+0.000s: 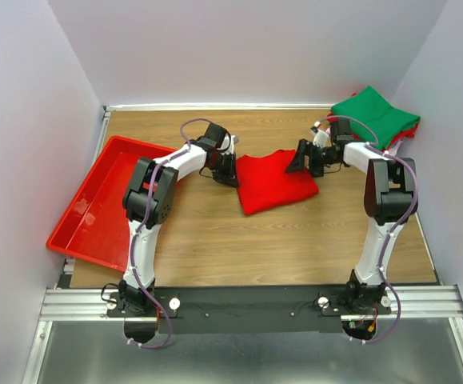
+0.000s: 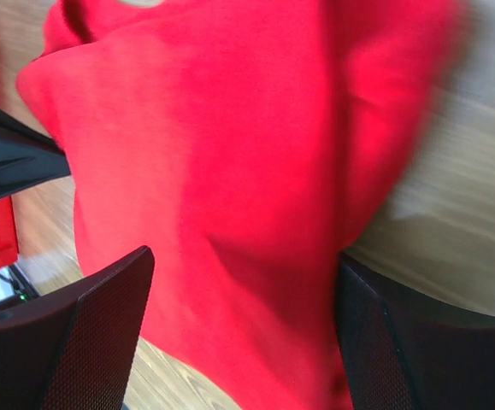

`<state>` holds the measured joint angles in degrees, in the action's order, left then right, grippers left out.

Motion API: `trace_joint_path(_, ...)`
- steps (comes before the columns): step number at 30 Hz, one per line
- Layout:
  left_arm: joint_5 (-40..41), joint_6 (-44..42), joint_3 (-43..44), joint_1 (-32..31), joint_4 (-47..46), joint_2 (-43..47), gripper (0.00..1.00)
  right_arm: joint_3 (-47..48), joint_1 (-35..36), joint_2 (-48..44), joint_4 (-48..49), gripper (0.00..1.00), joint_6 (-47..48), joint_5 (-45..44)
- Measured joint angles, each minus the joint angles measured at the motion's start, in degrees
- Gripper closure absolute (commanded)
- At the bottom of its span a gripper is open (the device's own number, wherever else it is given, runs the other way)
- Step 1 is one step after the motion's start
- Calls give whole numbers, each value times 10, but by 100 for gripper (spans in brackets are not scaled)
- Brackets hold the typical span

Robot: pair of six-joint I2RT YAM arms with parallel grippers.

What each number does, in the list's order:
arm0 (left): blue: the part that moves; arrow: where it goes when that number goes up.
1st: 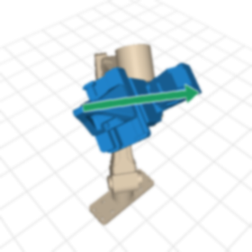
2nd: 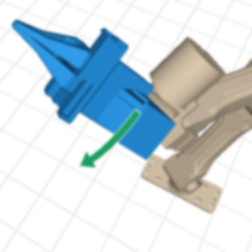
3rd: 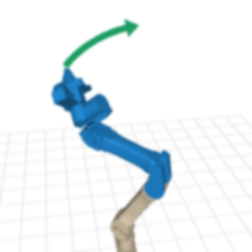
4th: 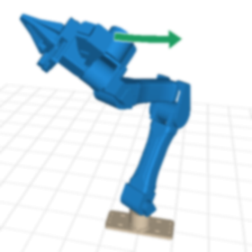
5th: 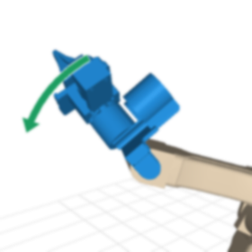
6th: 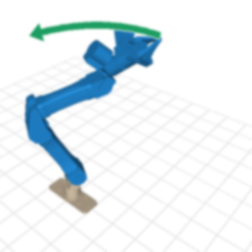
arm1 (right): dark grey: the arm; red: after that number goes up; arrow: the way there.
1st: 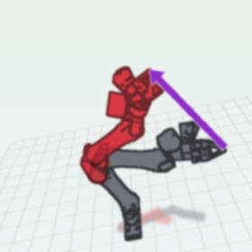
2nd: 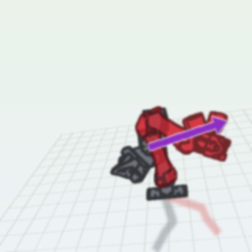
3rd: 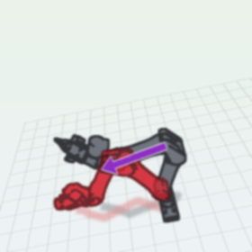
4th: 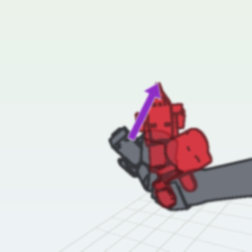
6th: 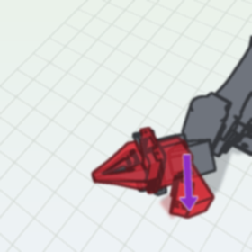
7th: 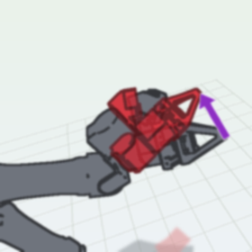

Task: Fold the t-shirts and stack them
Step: Neatly place the folded tshirt to the corner

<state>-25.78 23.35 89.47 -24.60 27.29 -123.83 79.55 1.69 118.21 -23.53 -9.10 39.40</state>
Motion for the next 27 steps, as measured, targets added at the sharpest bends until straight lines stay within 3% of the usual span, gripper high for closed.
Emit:
trace_joint_path(5, -5, 0, 9, -2, 1, -6, 88, 0, 41, 3, 24, 18, -5, -1)
trace_joint_path(9, -9, 0, 18, -5, 2, -13, 88, 0, 70, 7, 35, 39, -10, -17)
trace_joint_path(12, -12, 1, 25, -8, 3, -18, 78, 0, 77, 11, 37, 63, -21, -33)
trace_joint_path(13, -14, 1, 30, -9, 3, -21, 68, 0, 79, 13, 36, 82, -24, -44)
trace_joint_path(16, -23, 1, 48, -10, 12, -27, 47, 0, 80, 15, 30, 98, -37, -72)
trace_joint_path(22, -13, -7, 93, -11, 36, -37, 32, 17, 83, 14, 9, 99, -56, -120)
trace_joint_path(23, -13, -8, 95, -10, 39, -37, 20, 25, 85, 13, 2, 99, -59, -136)
trace_joint_path(27, -12, -12, 96, 3, 48, -32, 18, 68, 87, 13, -35, 99, -66, -214)
